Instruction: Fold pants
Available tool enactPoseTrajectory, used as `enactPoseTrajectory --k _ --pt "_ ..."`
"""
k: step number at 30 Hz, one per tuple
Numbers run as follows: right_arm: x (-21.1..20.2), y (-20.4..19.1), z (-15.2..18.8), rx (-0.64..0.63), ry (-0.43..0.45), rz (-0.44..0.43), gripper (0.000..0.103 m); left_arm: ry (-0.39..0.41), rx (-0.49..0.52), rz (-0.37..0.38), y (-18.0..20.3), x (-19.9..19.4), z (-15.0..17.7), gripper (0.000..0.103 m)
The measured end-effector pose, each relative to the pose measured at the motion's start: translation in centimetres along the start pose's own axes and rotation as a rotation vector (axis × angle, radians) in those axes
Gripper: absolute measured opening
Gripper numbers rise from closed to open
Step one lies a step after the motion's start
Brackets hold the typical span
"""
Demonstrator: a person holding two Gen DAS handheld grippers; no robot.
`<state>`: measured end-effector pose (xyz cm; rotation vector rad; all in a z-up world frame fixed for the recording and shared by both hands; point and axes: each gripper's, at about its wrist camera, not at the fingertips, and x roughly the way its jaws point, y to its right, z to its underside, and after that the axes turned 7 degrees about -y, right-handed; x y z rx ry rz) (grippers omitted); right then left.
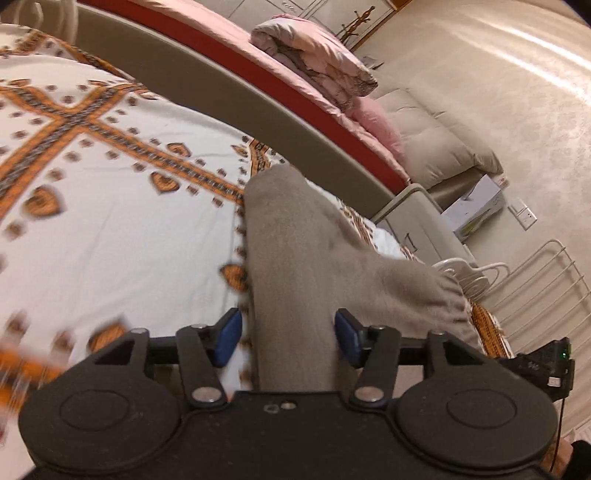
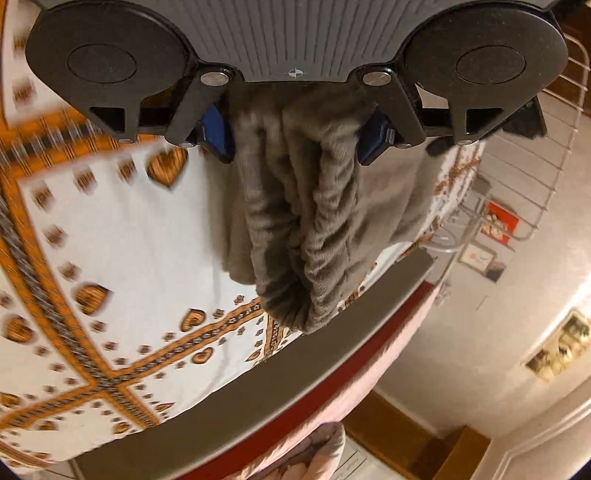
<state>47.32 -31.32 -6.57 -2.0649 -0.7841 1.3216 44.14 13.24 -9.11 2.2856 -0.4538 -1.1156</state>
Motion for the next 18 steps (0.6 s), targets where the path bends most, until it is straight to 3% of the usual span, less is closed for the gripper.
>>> enactPoseTrajectory --k 8,12,18 --pt "-7.3 -3.5 7.0 -0.046 0.083 -0.001 0.074 0.016 0.071 -0.061 4.0 -7.3 4.7 0.051" --pt "-10.1 -6.0 10.0 -0.087 0.112 0.012 0.075 0.050 0.115 -0.100 6.0 -11.2 7.0 0.067" --pt "-15.0 -9.7 15.5 -0.145 0.213 0.032 0.086 0.095 0.120 -0.145 7.7 -16.5 10.8 0.068"
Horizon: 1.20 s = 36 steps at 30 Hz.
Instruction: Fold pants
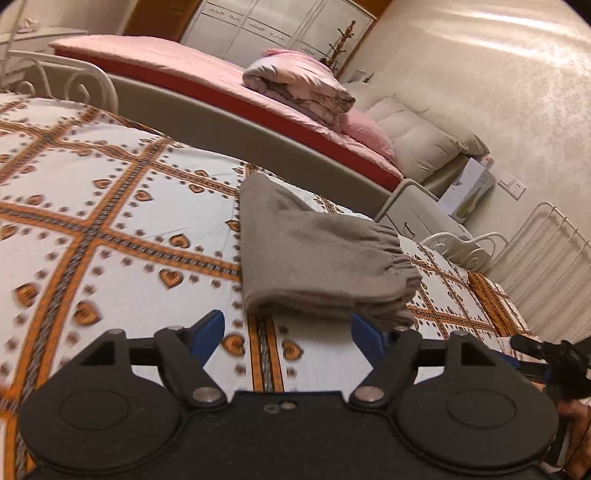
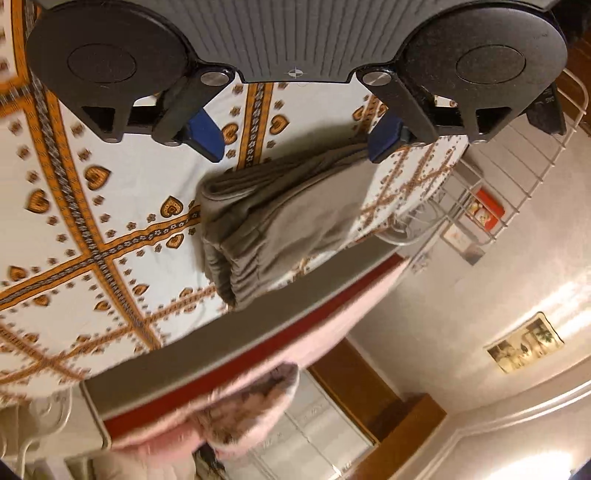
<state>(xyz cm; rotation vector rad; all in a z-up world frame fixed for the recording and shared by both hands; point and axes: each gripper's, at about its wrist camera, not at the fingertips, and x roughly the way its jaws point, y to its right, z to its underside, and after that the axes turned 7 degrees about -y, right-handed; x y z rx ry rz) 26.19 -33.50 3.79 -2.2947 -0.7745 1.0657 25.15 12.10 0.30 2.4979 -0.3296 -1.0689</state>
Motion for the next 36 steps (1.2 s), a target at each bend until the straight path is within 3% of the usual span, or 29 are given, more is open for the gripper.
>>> enactPoseTrajectory --k 2,5,7,10,13,17,25,28,36 --pt "-1.6 -1.3 1.2 -0.010 0.018 0.004 0.086 0.039 0.047 -0.040 1.4 -2.1 1.0 0.069" --pt "-4.1 -3.5 3.4 -0.067 0.075 0.030 0.089 0.096 0.129 -0.100 3.6 -4.9 2.9 0.080" --pt "-5.5 -4.9 4.9 -0.114 0.112 0.063 0.091 0.126 0.164 -0.137 4.8 -6.4 4.2 0.082" --pt "-7.5 -6.6 6.8 -0.167 0.199 0.089 0.101 0.169 0.181 -0.118 5.9 -8.3 5.9 0.084" --pt "-8.9 -7.6 8.4 -0.193 0.255 0.123 0.103 0.204 0.208 -0.142 7.2 -10.0 7.8 0.093" --pt "-9.3 -8.7 10.4 -0.197 0.250 0.179 0.103 0.242 0.267 -0.194 9.1 -11.7 10.4 0.097" --pt "-7.8 -12.6 15.2 -0.406 0.231 0.311 0.103 0.244 0.362 -0.225 11.4 -11.6 13.5 0.097" --pt "-6.9 -13.3 15.5 -0.462 0.249 0.338 0.103 0.236 0.384 -0.233 11.8 -10.6 13.6 0.097" --pt "-5.3 -13.0 14.8 -0.427 0.236 0.346 0.103 0.231 0.412 -0.217 12.4 -9.6 14.2 0.097"
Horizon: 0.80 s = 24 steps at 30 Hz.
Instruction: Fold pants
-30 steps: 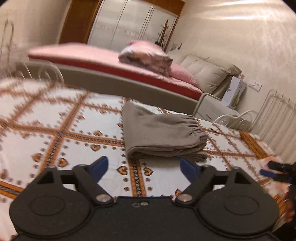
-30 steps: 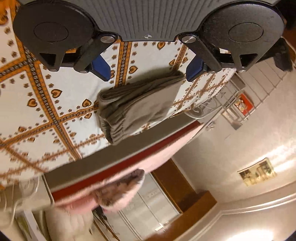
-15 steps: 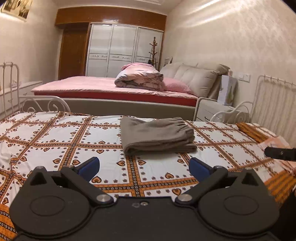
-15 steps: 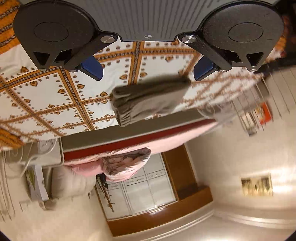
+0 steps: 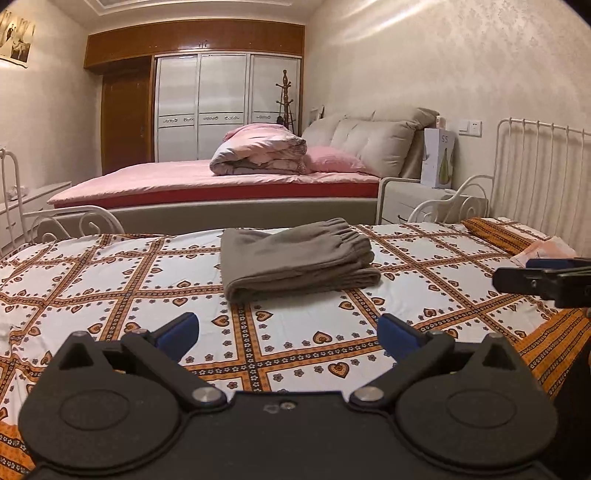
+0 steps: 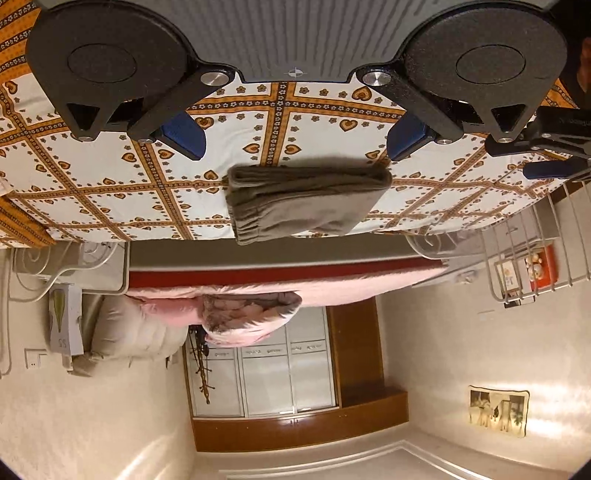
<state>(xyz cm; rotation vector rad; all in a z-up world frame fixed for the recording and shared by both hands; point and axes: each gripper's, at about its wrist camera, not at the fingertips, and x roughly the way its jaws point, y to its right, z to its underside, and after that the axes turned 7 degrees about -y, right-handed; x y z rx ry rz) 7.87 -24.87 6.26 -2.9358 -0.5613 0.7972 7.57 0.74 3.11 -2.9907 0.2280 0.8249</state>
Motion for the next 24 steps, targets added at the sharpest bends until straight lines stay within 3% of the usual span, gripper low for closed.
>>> enactPoseTrajectory --k 24 --pt "1.1 -1.2 0.4 -0.080 -0.007 -0.001 0.103 0.023 -0.009 0.007 -0.3 -0.3 0.0 0.097"
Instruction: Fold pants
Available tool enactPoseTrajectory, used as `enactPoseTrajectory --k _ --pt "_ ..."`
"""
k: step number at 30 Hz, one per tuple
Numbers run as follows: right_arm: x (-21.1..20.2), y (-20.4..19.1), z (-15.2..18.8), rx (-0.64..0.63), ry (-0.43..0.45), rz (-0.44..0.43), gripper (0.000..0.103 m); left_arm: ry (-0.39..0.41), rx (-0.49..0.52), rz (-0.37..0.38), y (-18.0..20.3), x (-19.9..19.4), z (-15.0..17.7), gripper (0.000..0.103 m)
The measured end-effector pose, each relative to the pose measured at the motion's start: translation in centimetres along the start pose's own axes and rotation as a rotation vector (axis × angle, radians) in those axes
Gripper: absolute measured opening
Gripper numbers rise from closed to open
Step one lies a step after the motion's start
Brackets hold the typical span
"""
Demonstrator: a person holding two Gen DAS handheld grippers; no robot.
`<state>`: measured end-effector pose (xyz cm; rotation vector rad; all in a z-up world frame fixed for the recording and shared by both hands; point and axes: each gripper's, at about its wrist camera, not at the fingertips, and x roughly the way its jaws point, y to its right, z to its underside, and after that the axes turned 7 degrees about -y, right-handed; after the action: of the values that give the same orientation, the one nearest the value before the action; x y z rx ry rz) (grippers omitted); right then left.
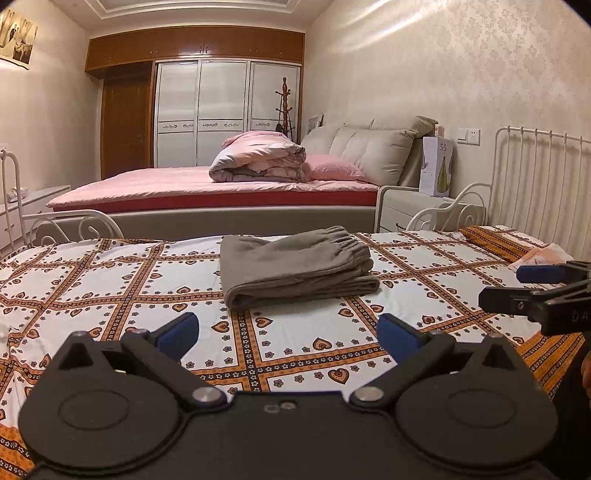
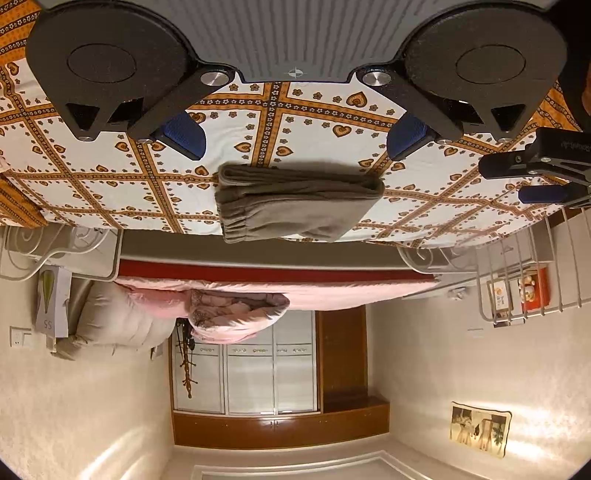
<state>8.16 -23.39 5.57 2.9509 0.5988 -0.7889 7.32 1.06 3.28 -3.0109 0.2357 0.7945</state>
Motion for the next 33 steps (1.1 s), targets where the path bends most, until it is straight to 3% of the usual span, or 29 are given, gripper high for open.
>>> enactPoseTrajectory --k 33 --pt "-0.04 0.31 -0.11 0.012 -0.004 0.001 0.103 -0.002 0.014 0.015 -0.10 0.18 0.15 0.097"
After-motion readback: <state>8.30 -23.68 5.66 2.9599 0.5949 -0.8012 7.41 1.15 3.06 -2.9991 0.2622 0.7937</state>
